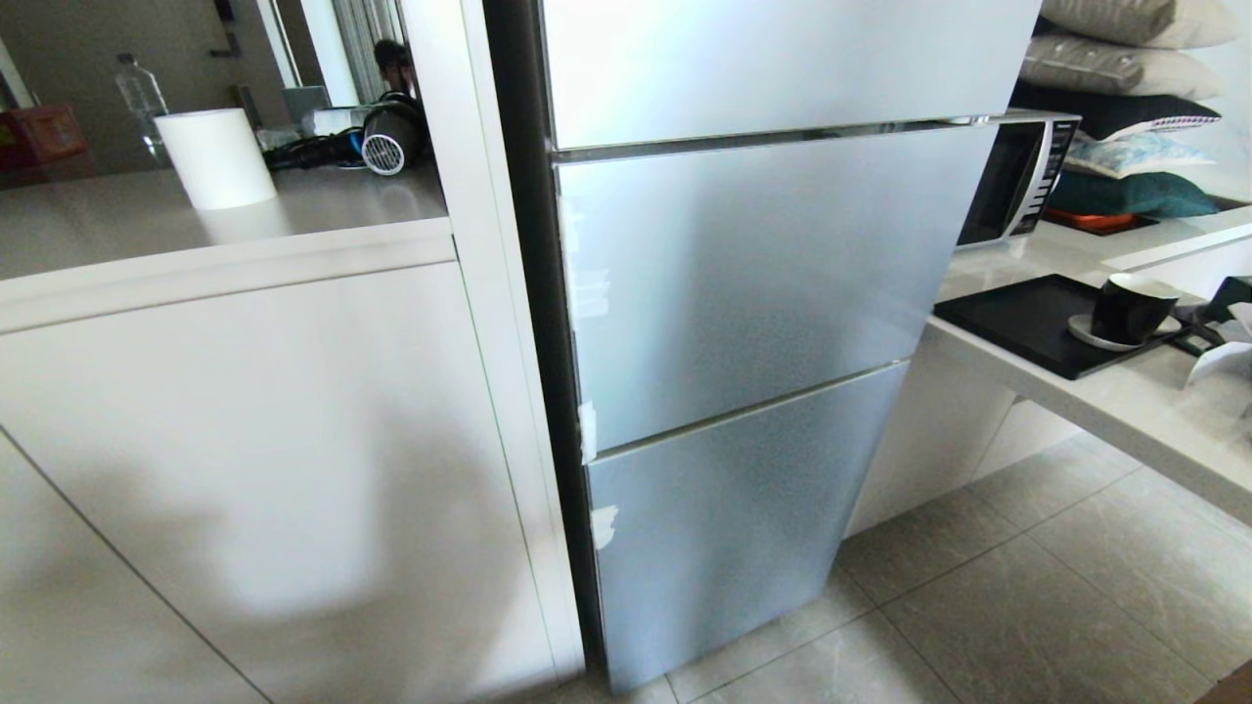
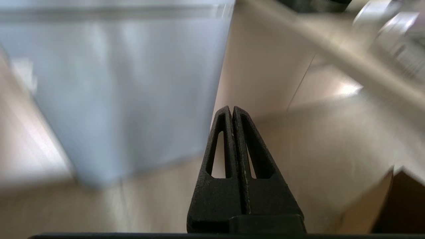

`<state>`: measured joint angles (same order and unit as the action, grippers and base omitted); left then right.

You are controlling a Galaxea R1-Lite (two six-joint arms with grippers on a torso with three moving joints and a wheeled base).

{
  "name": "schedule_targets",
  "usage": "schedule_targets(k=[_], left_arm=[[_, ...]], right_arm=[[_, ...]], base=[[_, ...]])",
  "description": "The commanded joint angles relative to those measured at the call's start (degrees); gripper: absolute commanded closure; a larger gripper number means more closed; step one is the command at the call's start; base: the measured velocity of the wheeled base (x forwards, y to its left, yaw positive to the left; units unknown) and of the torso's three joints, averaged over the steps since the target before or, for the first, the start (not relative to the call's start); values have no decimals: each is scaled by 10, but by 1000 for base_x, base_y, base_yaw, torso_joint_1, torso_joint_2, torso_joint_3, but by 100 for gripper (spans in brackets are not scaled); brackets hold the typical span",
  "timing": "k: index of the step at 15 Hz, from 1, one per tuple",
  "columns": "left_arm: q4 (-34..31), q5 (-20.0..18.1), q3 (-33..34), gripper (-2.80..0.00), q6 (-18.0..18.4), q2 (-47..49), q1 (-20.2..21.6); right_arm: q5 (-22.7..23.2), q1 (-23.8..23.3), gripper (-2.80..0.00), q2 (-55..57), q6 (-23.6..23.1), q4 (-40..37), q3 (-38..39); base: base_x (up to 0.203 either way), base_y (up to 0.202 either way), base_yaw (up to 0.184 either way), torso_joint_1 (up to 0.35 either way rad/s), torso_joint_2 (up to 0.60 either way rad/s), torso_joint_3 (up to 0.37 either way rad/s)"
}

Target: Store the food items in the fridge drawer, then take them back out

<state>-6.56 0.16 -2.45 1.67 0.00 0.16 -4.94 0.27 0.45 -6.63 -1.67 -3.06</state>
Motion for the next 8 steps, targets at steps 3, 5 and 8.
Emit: schedule_targets(k=[3,5,8], left_arm=[[0,0,0,0,-1,0,0],[0,0,0,0,-1,0,0],[0,0,0,0,-1,0,0]], right_arm=[[-3,0,0,-5,7,181,30],[-2,0,0,-5,6,226,31],[10,0,0,-5,7,182,31]], base=[[0,0,0,0,0,0],[0,0,0,0,0,0],[0,0,0,0,0,0]])
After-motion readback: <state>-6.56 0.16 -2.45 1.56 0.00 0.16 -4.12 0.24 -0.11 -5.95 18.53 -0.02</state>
